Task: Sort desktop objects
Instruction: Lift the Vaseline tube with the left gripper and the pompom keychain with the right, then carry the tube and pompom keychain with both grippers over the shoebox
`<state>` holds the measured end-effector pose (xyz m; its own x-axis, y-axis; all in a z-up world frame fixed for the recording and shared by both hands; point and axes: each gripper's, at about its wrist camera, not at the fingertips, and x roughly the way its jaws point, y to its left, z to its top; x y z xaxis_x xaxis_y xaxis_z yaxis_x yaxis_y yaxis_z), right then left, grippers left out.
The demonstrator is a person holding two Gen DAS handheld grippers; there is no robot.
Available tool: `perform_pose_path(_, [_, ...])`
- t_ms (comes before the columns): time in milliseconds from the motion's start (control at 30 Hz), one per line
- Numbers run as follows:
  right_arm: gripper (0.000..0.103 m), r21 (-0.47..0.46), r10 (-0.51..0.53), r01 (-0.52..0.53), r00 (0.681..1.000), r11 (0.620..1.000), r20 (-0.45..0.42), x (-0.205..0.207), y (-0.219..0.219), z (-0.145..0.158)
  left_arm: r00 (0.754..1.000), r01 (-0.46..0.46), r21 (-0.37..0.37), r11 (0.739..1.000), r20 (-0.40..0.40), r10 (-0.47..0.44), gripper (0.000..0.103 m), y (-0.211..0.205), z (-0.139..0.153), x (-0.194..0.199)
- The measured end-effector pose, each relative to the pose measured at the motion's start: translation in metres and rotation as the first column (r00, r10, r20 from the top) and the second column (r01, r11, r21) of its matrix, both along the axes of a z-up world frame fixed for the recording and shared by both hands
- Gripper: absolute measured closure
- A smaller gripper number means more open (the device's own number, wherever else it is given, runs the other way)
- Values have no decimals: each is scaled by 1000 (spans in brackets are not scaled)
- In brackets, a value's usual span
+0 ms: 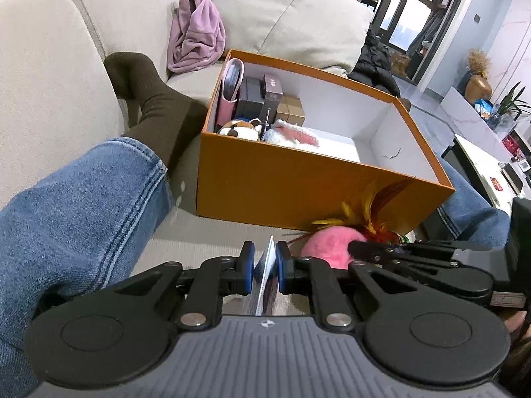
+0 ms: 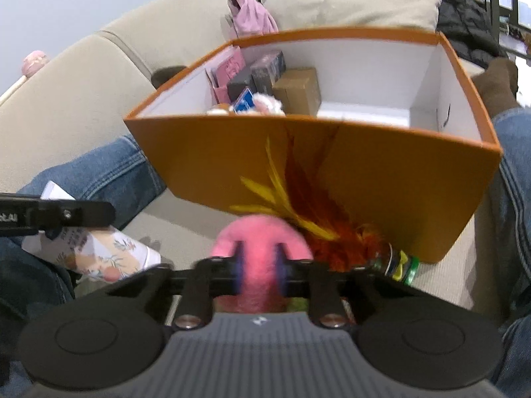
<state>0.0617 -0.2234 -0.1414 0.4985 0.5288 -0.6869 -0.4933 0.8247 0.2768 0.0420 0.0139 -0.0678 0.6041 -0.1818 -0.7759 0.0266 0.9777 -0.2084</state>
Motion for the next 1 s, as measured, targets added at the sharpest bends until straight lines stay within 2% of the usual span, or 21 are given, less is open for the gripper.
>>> perform_pose_path(233, [103, 43, 19, -19, 1000, 999, 9, -7, -7, 20, 999, 14, -9, 1000, 33, -14, 88, 1, 17, -2])
perform_pose_path(400, [103, 108, 47, -55, 996, 993, 82, -16, -15, 57, 998, 17, -7, 1000, 61, -16, 88, 2, 34, -1])
perform_pose_path(567, [103, 165, 55, -83, 984, 983, 167, -9, -21, 99, 990, 67, -7, 998, 126, -65, 88, -2, 65, 9])
perform_pose_path(767, [103, 199, 3, -65, 955, 978, 298, 15, -26, 146, 970, 110, 6, 994, 216, -109, 88, -9, 107, 32])
perform_pose_path(867, [103, 191, -46, -18, 946, 981, 322, 35, -29, 151, 961, 134, 10, 991, 244, -132, 88, -16, 119, 49])
perform_pose_path(1000, [103, 171, -98, 54, 961, 984, 259, 66, -31, 127, 964, 167, -2, 986, 212, -162, 88, -30, 117, 89])
